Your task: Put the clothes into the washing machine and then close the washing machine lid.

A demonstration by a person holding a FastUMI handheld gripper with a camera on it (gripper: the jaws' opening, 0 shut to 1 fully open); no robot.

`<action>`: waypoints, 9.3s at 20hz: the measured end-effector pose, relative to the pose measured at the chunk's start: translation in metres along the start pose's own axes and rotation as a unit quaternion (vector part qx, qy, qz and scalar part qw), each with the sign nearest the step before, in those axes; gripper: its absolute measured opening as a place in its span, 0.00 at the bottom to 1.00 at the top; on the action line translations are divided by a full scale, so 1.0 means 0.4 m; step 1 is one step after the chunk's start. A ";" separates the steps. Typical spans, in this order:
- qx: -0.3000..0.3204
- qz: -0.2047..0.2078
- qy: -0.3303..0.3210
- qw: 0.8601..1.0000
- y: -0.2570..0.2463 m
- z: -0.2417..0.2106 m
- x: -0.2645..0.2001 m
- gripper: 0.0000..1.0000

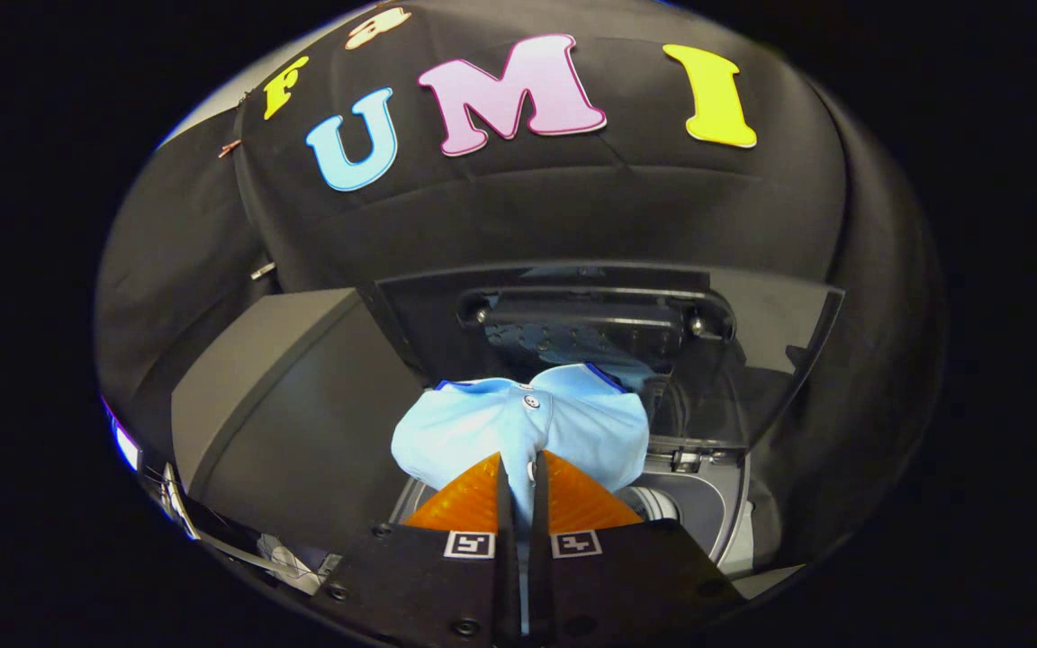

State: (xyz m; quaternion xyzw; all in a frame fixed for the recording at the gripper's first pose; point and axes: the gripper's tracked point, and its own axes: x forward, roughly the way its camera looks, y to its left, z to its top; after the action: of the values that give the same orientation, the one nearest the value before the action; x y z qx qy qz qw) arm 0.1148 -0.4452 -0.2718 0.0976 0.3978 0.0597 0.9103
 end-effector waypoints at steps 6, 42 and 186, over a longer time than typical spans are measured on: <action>-0.005 -0.048 0.061 0.997 -0.053 -0.143 0.110 0.07; 0.051 -0.166 0.184 0.967 -0.150 -0.474 0.236 0.19; -0.053 -0.072 -0.316 0.944 0.561 0.459 -0.155 0.99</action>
State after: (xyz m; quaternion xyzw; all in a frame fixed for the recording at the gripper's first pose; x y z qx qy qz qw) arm 0.2011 -0.2621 -0.0552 0.0337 0.0916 -0.0191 0.9950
